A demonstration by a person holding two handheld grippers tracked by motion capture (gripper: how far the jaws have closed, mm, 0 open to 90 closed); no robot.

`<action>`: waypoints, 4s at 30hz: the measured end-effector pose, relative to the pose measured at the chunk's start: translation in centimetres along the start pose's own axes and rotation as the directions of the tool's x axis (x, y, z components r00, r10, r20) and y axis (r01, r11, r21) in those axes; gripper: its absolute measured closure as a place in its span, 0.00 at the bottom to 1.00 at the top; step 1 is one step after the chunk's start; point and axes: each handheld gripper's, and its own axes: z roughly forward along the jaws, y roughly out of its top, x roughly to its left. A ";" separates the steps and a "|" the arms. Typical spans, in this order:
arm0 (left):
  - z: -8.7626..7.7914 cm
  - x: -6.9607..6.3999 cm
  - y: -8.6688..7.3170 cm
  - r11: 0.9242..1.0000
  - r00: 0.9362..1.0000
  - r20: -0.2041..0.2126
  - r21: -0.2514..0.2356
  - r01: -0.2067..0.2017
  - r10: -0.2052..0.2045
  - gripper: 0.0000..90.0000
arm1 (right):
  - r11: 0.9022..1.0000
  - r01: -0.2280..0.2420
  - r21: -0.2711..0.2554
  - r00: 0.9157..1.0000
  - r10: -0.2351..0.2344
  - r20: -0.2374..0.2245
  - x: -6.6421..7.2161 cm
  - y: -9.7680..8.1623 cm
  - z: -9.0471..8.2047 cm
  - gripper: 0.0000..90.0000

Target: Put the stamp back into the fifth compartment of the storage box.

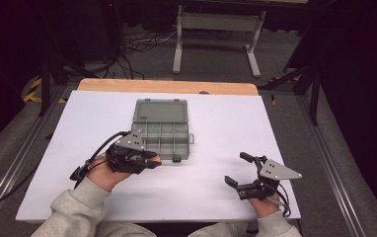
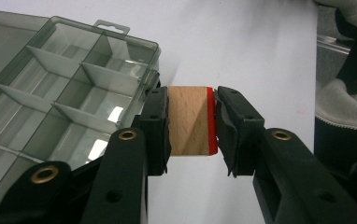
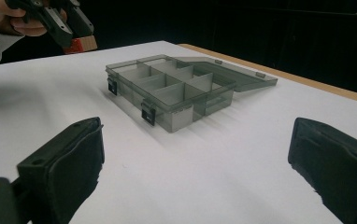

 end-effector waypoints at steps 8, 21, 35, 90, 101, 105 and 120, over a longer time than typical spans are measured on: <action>-0.5 1.1 0.0 0.999 0.999 -0.022 -0.011 0.033 -0.033 0.73 | 1.000 0.000 0.000 1.000 0.000 0.000 0.0 0.0 0.0 0.05; -1.2 3.1 0.2 0.996 0.993 -0.073 -0.014 0.091 -0.092 0.73 | 1.000 -0.001 0.000 1.000 0.001 0.001 0.0 0.0 0.0 0.05; -1.6 5.6 -0.4 0.980 0.975 -0.102 -0.031 0.195 -0.197 0.73 | 1.000 -0.004 0.001 1.000 0.004 0.002 -0.1 0.0 0.1 0.05; 0.3 9.5 -2.7 0.915 0.913 -0.154 0.085 0.394 -0.379 0.73 | 1.000 0.000 0.008 1.000 0.000 0.001 -0.1 -0.1 0.1 0.05; 0.9 9.7 -2.8 0.907 0.909 -0.153 0.117 0.405 -0.387 0.73 | 1.000 0.000 0.010 1.000 0.000 -0.001 0.0 -0.1 0.2 0.05; 1.1 9.9 -2.9 0.903 0.908 -0.158 0.132 0.408 -0.387 0.73 | 1.000 0.000 0.008 1.000 0.000 -0.001 0.0 -0.1 0.2 0.05; 1.7 10.0 -3.1 0.891 0.905 -0.148 0.172 0.421 -0.399 0.73 | 1.000 0.001 0.011 1.000 -0.001 -0.001 0.0 -0.1 0.2 0.05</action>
